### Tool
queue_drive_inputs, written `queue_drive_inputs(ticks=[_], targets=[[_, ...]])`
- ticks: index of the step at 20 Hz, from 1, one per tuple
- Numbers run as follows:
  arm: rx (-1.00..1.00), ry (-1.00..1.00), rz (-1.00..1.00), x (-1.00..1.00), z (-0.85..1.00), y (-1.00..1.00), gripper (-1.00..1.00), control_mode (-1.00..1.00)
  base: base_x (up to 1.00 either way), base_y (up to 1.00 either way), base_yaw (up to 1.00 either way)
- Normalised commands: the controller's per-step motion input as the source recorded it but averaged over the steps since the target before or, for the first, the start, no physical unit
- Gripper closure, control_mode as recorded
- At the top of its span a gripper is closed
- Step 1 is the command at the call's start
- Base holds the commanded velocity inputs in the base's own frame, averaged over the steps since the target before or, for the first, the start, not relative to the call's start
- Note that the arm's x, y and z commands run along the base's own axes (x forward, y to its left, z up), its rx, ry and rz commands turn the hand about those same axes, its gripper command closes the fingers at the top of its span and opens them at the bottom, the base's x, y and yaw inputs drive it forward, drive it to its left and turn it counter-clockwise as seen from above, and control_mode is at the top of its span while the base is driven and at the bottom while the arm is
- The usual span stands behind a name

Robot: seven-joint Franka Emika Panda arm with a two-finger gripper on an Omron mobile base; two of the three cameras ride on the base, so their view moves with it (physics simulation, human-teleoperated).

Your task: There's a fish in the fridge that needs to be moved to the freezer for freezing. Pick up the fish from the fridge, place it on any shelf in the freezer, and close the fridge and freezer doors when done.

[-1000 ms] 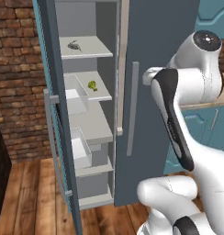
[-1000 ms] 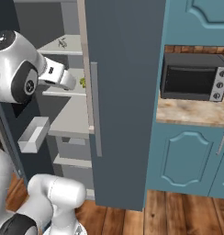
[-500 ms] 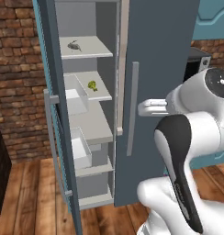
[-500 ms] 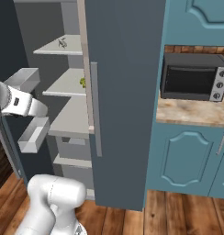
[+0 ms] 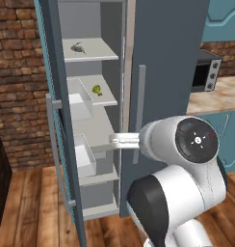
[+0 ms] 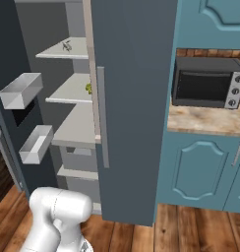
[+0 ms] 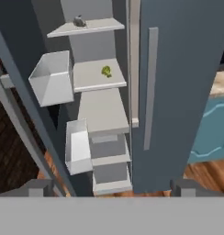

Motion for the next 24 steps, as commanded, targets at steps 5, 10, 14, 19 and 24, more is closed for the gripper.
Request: queue_drive_inputs(ticks=[5,10,14,19,24], targets=[[0.0,-0.13,-0.07,0.0,-0.24,1.0,-1.0,-1.0,0.0,0.0,0.0],[0.0,-0.15,-0.1,0.0,-0.4,1.0,-1.0,-1.0,0.0,0.0,0.0],[0.01,-0.07,-0.07,0.03,-0.55,0.95,-1.0,-1.0,0.0,0.0,0.0],[0.0,-0.14,-0.1,0.39,-0.26,0.83,-1.0,-1.0,0.0,0.0,0.0],[0.0,-0.03,-0.07,0.58,-0.21,0.22,-1.0,-1.0,0.0,0.0,0.0]])
